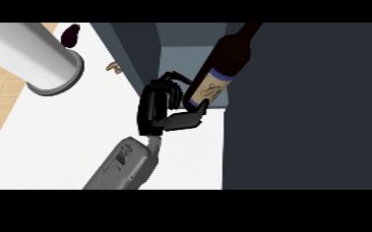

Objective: Pick up the wine, place it into the cabinet and close the cabinet

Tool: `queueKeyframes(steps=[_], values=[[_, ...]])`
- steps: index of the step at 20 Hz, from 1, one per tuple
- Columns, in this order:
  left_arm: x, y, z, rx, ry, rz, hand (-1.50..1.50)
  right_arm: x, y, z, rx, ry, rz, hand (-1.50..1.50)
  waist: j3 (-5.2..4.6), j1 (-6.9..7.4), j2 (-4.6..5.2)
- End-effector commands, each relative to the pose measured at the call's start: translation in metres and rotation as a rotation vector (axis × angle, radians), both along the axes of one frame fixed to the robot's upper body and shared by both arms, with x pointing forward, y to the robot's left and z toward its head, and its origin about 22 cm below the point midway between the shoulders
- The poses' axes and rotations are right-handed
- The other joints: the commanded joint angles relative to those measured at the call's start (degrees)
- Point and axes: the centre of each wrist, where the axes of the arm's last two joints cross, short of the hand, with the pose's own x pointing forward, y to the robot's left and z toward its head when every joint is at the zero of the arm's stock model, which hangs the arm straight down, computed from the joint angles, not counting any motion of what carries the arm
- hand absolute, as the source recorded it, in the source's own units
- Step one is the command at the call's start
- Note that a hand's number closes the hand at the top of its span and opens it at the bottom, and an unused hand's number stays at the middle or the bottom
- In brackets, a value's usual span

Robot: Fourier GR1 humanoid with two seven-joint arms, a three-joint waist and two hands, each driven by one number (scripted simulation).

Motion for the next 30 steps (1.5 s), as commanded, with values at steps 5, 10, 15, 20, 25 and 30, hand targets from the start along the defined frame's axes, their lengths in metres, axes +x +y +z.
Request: queueKeyframes(steps=[5,10,15,20,25,30], values=[[0.002,-0.01,-0.026,0.002,0.065,0.038,1.5,-0.016,-0.002,0.014,0.002,-0.004,-0.008,-1.5,-0.02,-0.09,-0.03],[0.013,-0.003,-0.036,0.018,0.081,0.055,1.5,-0.002,-0.018,0.016,0.001,-0.011,-0.01,-1.5,0.0,0.12,-0.02],[-0.007,-0.016,-0.06,0.018,0.123,0.054,1.5,0.001,-0.01,-0.009,0.013,0.007,-0.002,-1.5,-0.01,-0.19,0.02],[0.008,0.014,-0.087,-0.058,0.103,0.094,1.5,-0.011,0.003,0.01,0.015,0.004,0.008,-1.5,-0.05,-0.39,0.09],[0.022,0.014,-0.088,-0.127,0.116,0.08,1.5,-0.007,-0.001,-0.002,0.014,-0.005,-0.005,-1.5,-0.04,-0.65,0.15],[0.036,0.012,-0.085,-0.11,0.132,0.04,1.5,0.0,0.006,0.003,0.03,0.008,0.0,-1.5,-0.05,-0.67,0.18]])
